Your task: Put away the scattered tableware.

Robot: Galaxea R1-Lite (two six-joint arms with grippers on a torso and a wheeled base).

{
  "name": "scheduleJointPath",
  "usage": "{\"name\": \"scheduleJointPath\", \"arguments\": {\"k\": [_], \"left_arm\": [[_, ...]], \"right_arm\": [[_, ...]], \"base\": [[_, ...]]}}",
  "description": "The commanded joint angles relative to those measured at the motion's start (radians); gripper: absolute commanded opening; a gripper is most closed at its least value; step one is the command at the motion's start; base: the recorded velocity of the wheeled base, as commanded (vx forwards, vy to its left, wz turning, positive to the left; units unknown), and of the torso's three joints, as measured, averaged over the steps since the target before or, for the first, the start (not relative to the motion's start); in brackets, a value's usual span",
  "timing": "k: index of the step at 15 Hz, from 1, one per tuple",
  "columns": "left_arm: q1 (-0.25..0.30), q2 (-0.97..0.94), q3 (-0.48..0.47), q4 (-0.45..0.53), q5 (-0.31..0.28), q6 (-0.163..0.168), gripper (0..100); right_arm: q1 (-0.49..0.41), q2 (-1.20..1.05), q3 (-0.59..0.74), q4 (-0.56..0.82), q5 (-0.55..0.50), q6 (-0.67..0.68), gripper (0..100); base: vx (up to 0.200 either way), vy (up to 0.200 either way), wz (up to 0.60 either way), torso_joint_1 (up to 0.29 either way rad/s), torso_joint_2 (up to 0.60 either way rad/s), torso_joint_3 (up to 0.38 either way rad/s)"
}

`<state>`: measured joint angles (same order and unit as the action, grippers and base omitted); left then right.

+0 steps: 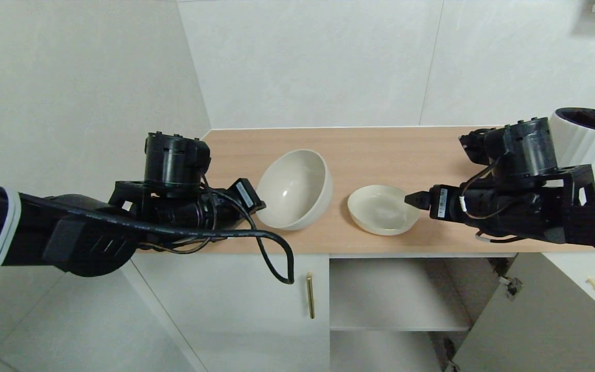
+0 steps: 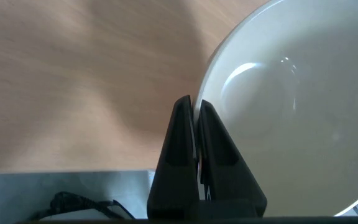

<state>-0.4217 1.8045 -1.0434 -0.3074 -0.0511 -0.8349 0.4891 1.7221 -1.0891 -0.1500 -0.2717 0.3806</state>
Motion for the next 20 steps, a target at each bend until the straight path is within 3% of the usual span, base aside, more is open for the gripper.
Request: {"name": "scheduleJointPath", "arguments": {"k": [1, 4, 15, 16, 20], "left_arm": [[0.0, -0.047, 0.022, -0.001, -0.032, 0.0, 0], [0.0, -0.085, 0.049, -0.004, -0.102, 0.0, 0], [0.0, -0.08, 0.052, -0.004, -0.107, 0.002, 0], [0.0, -0.08, 0.052, -0.004, -0.107, 0.002, 0], [0.0, -0.08, 0.054, -0.002, -0.107, 0.002, 0]], "right_arm": [[0.012, 0.09, -0.034, -0.002, -0.069, 0.0, 100], [0.022, 0.137, -0.041, -0.045, -0.09, 0.003, 100], [0.034, 0.18, -0.041, -0.095, -0.118, 0.015, 100], [0.034, 0.18, -0.041, -0.095, -0.118, 0.017, 0], [0.034, 0.174, -0.041, -0.097, -0.116, 0.018, 0]], "base": [[0.0, 0.0, 0.0, 0.0, 0.0, 0.0], [0.0, 0.0, 0.0, 0.0, 0.0, 0.0], [0.0, 0.0, 0.0, 0.0, 0.0, 0.0], [0.0, 0.0, 0.0, 0.0, 0.0, 0.0], [0.0, 0.0, 0.0, 0.0, 0.0, 0.0]]}}
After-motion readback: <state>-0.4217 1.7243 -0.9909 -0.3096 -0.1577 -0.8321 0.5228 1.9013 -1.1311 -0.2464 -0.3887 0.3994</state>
